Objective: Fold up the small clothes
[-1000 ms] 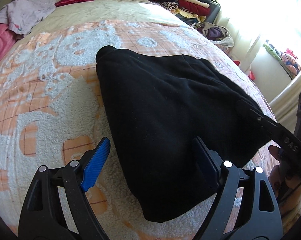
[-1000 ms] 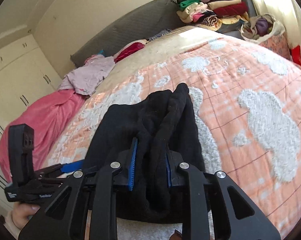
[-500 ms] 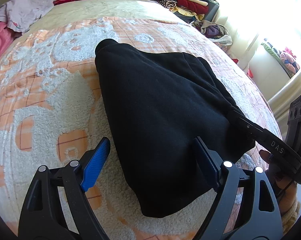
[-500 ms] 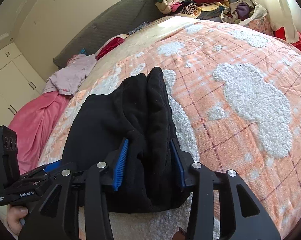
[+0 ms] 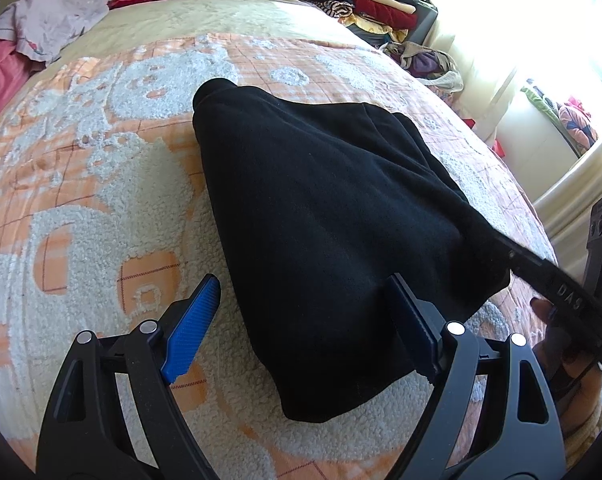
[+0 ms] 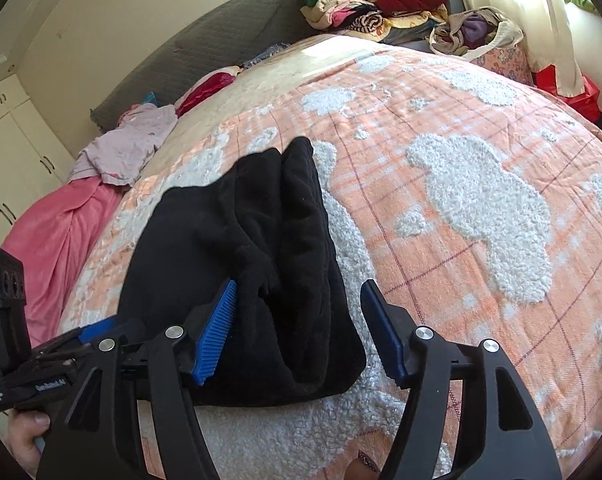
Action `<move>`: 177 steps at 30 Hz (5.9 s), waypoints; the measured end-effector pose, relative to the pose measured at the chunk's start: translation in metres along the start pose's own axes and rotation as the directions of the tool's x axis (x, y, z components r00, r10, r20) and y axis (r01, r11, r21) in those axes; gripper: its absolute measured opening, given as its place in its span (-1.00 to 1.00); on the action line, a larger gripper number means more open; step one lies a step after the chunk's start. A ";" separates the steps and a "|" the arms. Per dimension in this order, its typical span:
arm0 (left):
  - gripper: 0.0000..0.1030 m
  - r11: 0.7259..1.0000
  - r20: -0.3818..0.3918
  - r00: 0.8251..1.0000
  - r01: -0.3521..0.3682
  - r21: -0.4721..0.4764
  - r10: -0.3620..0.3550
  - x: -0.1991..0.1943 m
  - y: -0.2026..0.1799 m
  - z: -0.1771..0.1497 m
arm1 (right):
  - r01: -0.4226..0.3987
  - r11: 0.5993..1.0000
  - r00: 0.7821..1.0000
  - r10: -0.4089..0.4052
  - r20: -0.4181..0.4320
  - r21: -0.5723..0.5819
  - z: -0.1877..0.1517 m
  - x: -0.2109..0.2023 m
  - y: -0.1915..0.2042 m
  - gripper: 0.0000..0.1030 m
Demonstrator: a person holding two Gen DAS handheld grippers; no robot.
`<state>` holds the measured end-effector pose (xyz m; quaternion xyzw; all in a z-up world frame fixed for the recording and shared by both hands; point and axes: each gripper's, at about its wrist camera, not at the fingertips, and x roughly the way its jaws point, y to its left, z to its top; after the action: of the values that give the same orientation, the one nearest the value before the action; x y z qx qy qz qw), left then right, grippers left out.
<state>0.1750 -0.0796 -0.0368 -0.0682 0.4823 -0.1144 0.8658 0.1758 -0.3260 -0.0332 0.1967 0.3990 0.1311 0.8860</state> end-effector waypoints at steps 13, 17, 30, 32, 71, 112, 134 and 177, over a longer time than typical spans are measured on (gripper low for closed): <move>0.49 1.000 0.015 1.000 -0.004 0.010 0.004 -0.002 -0.005 0.000 | -0.038 0.990 0.995 0.026 -0.095 -0.135 0.071 0.056 0.034 -0.01; 0.52 1.000 0.003 1.000 0.002 0.009 -0.002 0.004 -0.006 0.002 | 0.028 0.980 0.982 -0.063 -0.176 -0.198 0.070 0.094 0.036 -0.04; 0.54 0.999 -0.010 0.999 0.033 0.005 -0.033 0.009 -0.005 0.001 | 0.165 0.917 0.977 -0.202 -0.065 -0.363 0.052 0.094 0.047 -0.64; 0.54 0.999 -0.014 0.999 0.035 0.007 -0.035 0.009 -0.006 -0.001 | 0.180 0.916 0.975 -0.215 -0.058 -0.358 0.050 0.095 0.043 -0.59; 0.82 0.999 0.181 0.984 -0.015 0.036 0.008 -0.083 0.000 -0.030 | 0.134 0.947 0.974 -0.071 0.215 -0.292 -0.020 -0.110 0.076 0.91; 0.82 0.992 0.102 0.988 -0.111 -0.059 0.117 -0.072 0.036 -0.083 | 0.153 0.939 0.988 -0.139 0.065 -0.309 -0.098 -0.075 0.078 0.91; 0.82 0.993 0.108 0.988 -0.107 -0.058 0.113 -0.079 0.030 -0.082 | 0.149 0.939 0.989 -0.138 0.058 -0.312 -0.099 -0.077 0.080 0.91; 0.82 0.984 0.110 0.987 -0.099 -0.146 0.116 -0.089 0.048 -0.087 | 0.249 0.945 0.968 -0.238 0.079 -0.214 -0.099 -0.090 0.056 0.91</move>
<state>0.0625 -0.0101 -0.0208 -0.1091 0.4401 -0.0292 0.8908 0.0385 -0.2872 -0.0084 0.0491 0.3798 0.0591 0.9219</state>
